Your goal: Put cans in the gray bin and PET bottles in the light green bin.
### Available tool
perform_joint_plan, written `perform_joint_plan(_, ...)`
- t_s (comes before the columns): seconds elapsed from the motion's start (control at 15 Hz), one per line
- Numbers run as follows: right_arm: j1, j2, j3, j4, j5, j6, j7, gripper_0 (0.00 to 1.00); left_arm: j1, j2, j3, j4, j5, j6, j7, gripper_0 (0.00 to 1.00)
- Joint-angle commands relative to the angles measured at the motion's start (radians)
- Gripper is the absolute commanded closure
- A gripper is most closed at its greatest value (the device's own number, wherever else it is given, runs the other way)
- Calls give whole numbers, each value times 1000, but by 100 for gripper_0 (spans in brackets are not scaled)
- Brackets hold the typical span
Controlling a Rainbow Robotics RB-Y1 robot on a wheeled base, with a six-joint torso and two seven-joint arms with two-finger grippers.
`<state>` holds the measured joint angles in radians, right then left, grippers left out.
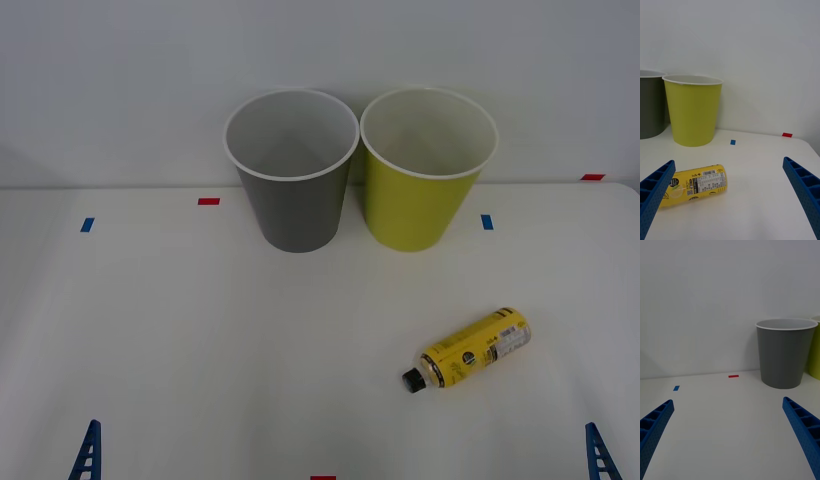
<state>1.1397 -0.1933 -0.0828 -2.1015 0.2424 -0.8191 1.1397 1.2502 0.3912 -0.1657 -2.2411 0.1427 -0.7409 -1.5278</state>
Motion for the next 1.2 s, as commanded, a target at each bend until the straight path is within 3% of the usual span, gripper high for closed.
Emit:
perform_joint_plan(0.07,0,0,0,0,0,0,0,0,0,0,0,0,0,0,0,0)
perform_joint_plan(1.2,0,0,0,0,0,0,0,0,0,0,0,0,0,0,0,0)
